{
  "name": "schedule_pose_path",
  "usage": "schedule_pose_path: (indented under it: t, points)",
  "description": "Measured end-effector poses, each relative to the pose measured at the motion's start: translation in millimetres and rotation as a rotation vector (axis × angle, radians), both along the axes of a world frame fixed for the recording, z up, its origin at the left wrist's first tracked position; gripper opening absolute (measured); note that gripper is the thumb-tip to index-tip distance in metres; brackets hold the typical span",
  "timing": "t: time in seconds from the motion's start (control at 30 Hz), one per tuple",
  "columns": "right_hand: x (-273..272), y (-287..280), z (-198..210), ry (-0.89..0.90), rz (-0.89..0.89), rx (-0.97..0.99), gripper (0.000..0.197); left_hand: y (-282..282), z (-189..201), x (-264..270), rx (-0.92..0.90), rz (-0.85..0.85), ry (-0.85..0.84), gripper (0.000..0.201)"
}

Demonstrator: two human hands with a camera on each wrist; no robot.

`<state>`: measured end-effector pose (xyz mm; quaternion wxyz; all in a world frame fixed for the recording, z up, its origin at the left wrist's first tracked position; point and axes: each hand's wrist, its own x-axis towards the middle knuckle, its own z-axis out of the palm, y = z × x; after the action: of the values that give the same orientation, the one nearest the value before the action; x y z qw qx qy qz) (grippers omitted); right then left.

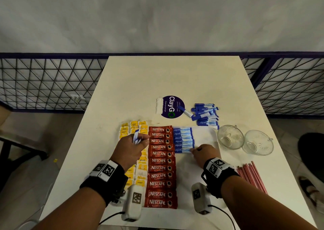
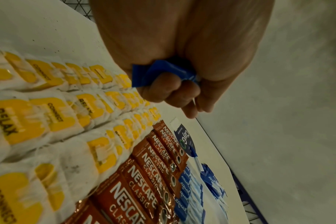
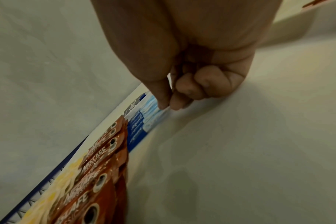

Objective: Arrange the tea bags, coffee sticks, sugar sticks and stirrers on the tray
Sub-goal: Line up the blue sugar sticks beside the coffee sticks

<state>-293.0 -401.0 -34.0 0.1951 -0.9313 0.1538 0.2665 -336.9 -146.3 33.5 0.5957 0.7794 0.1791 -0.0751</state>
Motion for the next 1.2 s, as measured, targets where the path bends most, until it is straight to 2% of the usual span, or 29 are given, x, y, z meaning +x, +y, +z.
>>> schedule_pose_path:
  t: [0.4, 0.47, 0.53, 0.6, 0.67, 0.77, 0.87, 0.93, 1.0, 1.07, 1.13, 1.2]
  points:
    - [1.7, -4.2, -8.4, 0.002, -0.003, 0.039, 0.042, -4.7, 1.8, -0.5, 0.029, -0.024, 0.002, 0.007]
    - [-0.5, -5.3, -3.0, -0.013, -0.015, 0.052, 0.044, -4.1, 1.7, -0.7, 0.025, -0.047, 0.022, 0.007]
    - [-5.5, -4.0, 9.6, -0.081, -0.018, 0.094, 0.044, -5.8, 3.6, -1.6, 0.011, -0.096, 0.075, 0.015]
    - [-12.4, 3.0, 26.7, -0.168, 0.019, 0.271, 0.041, -10.9, 7.6, -2.8, 0.004, -0.187, 0.139, 0.026]
    - [-19.2, 16.4, 48.3, -0.206, 0.081, 0.561, 0.029, -19.1, 13.1, -3.7, 0.024, -0.304, 0.180, 0.033]
    - [-21.1, 33.8, 73.9, -0.183, 0.174, 0.831, 0.016, -34.0, 21.7, -0.2, 0.030, -0.466, 0.194, 0.023]
    - [-18.4, 36.5, 84.7, -0.253, 0.189, 0.886, 0.007, -45.4, 28.9, 3.9, -0.031, -0.554, 0.197, 0.012]
    - [-16.4, 33.0, 85.7, -0.285, 0.100, 0.904, 0.012, -45.4, 31.4, 5.0, -0.126, -0.523, 0.213, 0.006]
    - [-15.2, 27.7, 87.5, -0.272, -0.017, 1.015, 0.018, -42.3, 32.0, 5.3, -0.171, -0.515, 0.237, 0.005]
    - [-16.0, 25.0, 91.9, -0.260, -0.015, 1.078, 0.012, -41.5, 32.7, 5.7, -0.103, -0.581, 0.241, 0.005]
    - [-19.0, 26.9, 96.3, -0.239, 0.035, 1.100, 0.002, -45.5, 32.9, 7.4, 0.063, -0.677, 0.170, 0.008]
    - [-21.4, 31.0, 96.0, -0.241, 0.085, 1.081, 0.005, -53.1, 31.6, 8.7, 0.255, -0.729, 0.075, 0.014]
